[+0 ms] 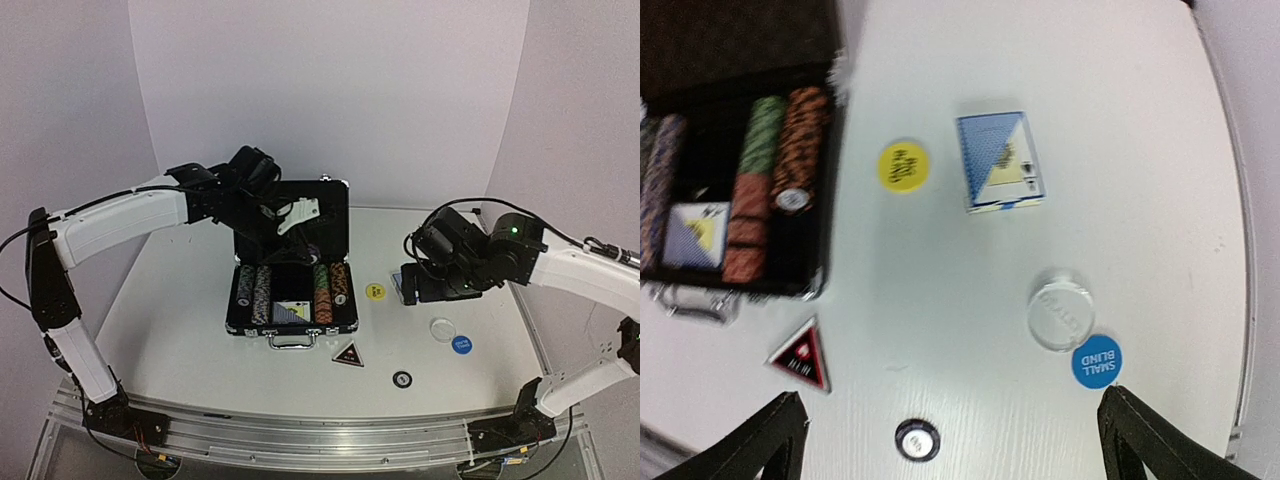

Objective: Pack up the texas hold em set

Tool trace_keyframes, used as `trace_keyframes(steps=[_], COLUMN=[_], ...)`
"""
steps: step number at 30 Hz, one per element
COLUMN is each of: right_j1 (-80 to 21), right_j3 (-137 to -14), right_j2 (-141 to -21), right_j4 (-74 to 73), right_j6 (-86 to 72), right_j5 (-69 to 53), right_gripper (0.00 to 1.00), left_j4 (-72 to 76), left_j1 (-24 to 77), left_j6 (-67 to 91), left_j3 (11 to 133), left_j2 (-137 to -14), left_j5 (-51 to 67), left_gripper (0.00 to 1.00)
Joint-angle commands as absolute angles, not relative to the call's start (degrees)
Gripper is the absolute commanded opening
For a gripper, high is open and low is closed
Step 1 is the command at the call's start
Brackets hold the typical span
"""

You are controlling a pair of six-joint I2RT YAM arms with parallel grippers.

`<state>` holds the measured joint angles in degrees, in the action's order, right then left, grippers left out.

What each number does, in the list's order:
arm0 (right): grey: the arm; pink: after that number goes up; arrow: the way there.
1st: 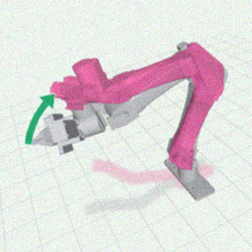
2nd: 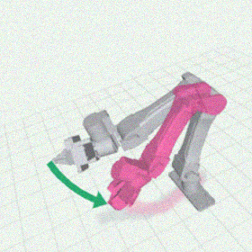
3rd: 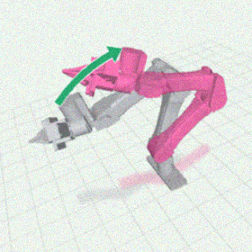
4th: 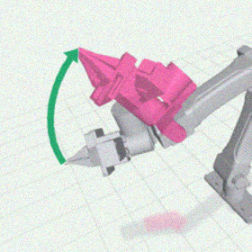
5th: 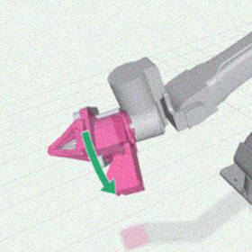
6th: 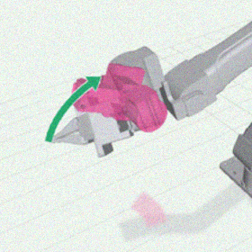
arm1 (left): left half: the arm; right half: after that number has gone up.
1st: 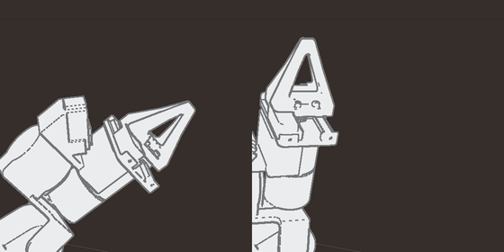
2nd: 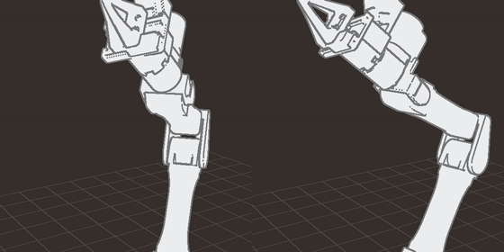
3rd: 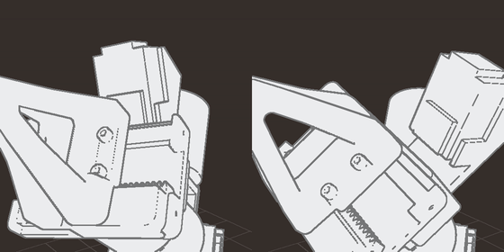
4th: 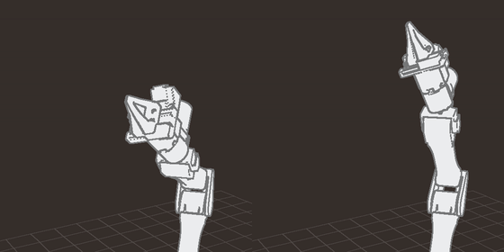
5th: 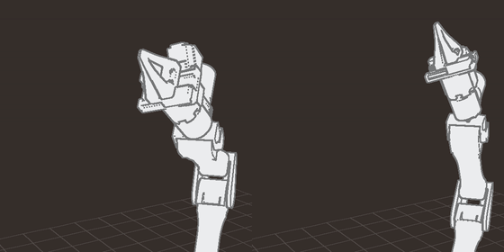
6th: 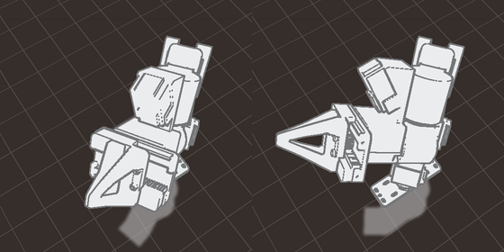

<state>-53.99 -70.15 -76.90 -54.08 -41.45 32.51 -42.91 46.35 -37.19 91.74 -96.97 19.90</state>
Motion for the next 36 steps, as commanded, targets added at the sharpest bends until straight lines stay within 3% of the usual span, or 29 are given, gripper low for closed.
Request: trace_keyframes(steps=[1, 14, 36], right_j1=[-50.62, -49.06, -47.27], right_j3=[-70.44, -79.68, -83.72], right_j2=[-81.00, -94.38, -98.03], right_j4=[-55.05, -56.64, -61.86], right_j6=[-51.85, -53.74, -50.29], right_j5=[38.58, 35.01, 33.97], right_gripper=[0.98, 0.98, 0.98], left_j4=[-48.22, -42.55, -41.56], left_j1=[39.15, 28.82, 28.48], left_j6=[-51.20, -56.13, -55.55], left_j3=[83.97, 70.21, 70.58], left_j2=[-89.42, -94.78, -104.95], left_j5=[20.73, 20.45, 18.31], left_gripper=[0.00, 0.00, 0.00])
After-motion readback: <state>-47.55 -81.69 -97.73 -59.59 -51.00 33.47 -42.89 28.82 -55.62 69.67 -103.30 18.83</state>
